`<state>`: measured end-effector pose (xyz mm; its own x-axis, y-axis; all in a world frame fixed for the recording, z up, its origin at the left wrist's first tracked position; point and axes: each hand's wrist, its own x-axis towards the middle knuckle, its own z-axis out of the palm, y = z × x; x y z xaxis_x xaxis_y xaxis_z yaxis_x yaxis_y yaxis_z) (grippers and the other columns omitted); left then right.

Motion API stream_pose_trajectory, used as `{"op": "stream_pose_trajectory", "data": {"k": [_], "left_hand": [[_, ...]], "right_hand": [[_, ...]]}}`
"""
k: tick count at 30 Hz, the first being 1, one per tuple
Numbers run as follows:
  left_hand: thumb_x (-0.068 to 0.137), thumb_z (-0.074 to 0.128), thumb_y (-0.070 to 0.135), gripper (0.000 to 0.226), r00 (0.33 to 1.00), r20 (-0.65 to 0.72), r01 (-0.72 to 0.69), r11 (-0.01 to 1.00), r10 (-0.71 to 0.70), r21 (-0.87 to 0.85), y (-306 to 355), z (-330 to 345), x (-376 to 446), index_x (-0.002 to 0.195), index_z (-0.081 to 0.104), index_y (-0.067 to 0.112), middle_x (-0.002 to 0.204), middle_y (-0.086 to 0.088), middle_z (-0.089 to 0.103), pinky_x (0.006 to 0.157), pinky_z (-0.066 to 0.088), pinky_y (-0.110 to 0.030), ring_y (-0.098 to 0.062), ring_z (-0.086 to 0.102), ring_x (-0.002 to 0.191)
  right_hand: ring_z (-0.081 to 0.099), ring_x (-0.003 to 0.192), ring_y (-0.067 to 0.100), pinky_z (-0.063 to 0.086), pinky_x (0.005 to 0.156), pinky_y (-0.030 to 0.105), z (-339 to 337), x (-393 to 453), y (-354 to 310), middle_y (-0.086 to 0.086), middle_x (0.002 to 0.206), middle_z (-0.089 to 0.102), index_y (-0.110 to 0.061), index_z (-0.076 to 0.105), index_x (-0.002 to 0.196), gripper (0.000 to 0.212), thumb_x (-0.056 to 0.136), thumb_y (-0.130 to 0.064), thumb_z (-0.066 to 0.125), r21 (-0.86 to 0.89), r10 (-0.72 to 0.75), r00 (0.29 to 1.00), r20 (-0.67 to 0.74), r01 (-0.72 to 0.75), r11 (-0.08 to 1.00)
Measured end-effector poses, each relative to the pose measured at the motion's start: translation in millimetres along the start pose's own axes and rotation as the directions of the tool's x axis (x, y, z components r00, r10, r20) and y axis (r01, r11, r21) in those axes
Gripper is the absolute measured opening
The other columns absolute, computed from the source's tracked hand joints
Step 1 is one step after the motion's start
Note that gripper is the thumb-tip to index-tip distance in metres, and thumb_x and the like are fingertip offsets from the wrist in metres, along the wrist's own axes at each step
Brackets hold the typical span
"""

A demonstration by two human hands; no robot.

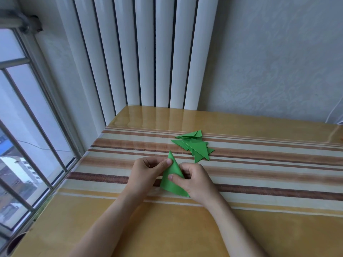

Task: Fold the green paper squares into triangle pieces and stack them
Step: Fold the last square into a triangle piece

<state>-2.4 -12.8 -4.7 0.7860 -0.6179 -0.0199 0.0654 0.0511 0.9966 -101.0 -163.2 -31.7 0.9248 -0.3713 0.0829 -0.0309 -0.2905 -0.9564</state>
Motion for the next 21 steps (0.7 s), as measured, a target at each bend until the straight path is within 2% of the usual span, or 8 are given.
{"op": "stream_pose_trajectory", "data": {"k": [2,5,7,10,13,15,17,21], "left_hand": [[0.085,0.078,0.029,0.027,1.000,-0.020,0.003,1.000,-0.004,-0.022,1.9,-0.4,0.1,0.095,0.081,0.004,0.094,-0.018,0.079,0.081,0.064,-0.050,-0.035,0.077,0.094],[0.087,0.079,0.026,0.024,0.999,-0.030,0.026,0.998,-0.027,-0.056,4.4,0.1,-1.0,0.095,0.079,0.003,0.095,-0.021,0.079,0.075,0.064,-0.053,-0.036,0.077,0.095],[0.087,0.079,0.025,0.024,0.999,-0.040,0.031,0.997,-0.034,-0.070,4.8,0.0,-1.7,0.095,0.079,0.003,0.095,-0.021,0.078,0.071,0.064,-0.050,-0.035,0.077,0.093],[0.085,0.081,0.026,0.025,0.998,-0.055,0.019,0.997,-0.023,-0.071,5.0,0.4,-2.6,0.093,0.079,0.003,0.092,-0.020,0.078,0.067,0.063,-0.046,-0.033,0.077,0.089],[0.082,0.082,0.027,0.024,0.997,-0.068,0.025,0.995,-0.032,-0.099,5.9,2.1,-2.8,0.089,0.079,0.004,0.084,-0.014,0.078,0.064,0.061,-0.041,-0.025,0.076,0.078],[0.080,0.083,0.026,0.022,0.996,-0.085,0.020,0.990,-0.032,-0.139,6.1,1.2,-1.4,0.087,0.079,0.006,0.078,-0.008,0.075,0.071,0.060,-0.041,-0.019,0.073,0.075],[0.079,0.083,0.025,0.021,0.995,-0.094,0.006,0.982,-0.024,-0.187,5.0,-1.1,1.1,0.086,0.079,0.006,0.079,-0.008,0.074,0.081,0.059,-0.042,-0.021,0.069,0.078],[0.081,0.083,0.024,0.018,0.995,-0.097,-0.009,0.985,-0.008,-0.171,5.5,-0.5,0.3,0.083,0.078,0.007,0.074,-0.003,0.070,0.072,0.054,-0.033,-0.013,0.064,0.068]], "right_hand": [[0.075,0.089,0.033,0.059,0.078,0.052,1.9,-0.4,-0.1,0.006,0.092,0.079,-0.021,0.080,0.099,0.020,0.086,-0.036,0.078,-0.016,-0.002,0.999,0.039,0.003,1.000],[0.072,0.079,0.022,0.056,0.072,0.044,2.3,-0.7,-1.4,0.006,0.089,0.079,-0.018,0.080,0.098,0.015,0.089,-0.030,0.078,-0.036,-0.008,0.998,0.065,0.011,0.999],[0.070,0.077,0.014,0.055,0.071,0.038,1.5,-1.6,-3.9,0.003,0.088,0.079,-0.017,0.080,0.096,0.009,0.091,-0.025,0.078,-0.036,-0.004,0.997,0.075,0.007,0.999],[0.071,0.078,0.012,0.055,0.071,0.037,1.3,-2.2,-5.5,-0.001,0.086,0.079,-0.018,0.080,0.095,0.006,0.093,-0.023,0.078,-0.033,-0.003,0.996,0.092,0.006,0.999],[0.071,0.077,0.014,0.056,0.071,0.039,1.8,-1.6,-5.7,0.002,0.087,0.079,-0.017,0.080,0.095,0.011,0.091,-0.028,0.078,-0.036,-0.006,0.996,0.094,0.009,0.999],[0.068,0.075,0.015,0.054,0.068,0.043,2.9,-1.4,-4.7,0.007,0.086,0.077,-0.016,0.079,0.094,0.020,0.088,-0.035,0.078,-0.066,-0.017,0.995,0.101,0.024,0.998],[0.066,0.075,0.016,0.054,0.067,0.044,4.2,-1.7,-3.8,0.009,0.086,0.076,-0.015,0.078,0.094,0.028,0.086,-0.042,0.076,-0.086,-0.027,0.994,0.105,0.036,0.996],[0.060,0.071,0.013,0.046,0.065,0.036,4.4,-2.1,-2.0,0.008,0.079,0.072,-0.014,0.076,0.090,0.030,0.085,-0.043,0.076,-0.086,-0.035,0.993,0.110,0.044,0.995]]}}
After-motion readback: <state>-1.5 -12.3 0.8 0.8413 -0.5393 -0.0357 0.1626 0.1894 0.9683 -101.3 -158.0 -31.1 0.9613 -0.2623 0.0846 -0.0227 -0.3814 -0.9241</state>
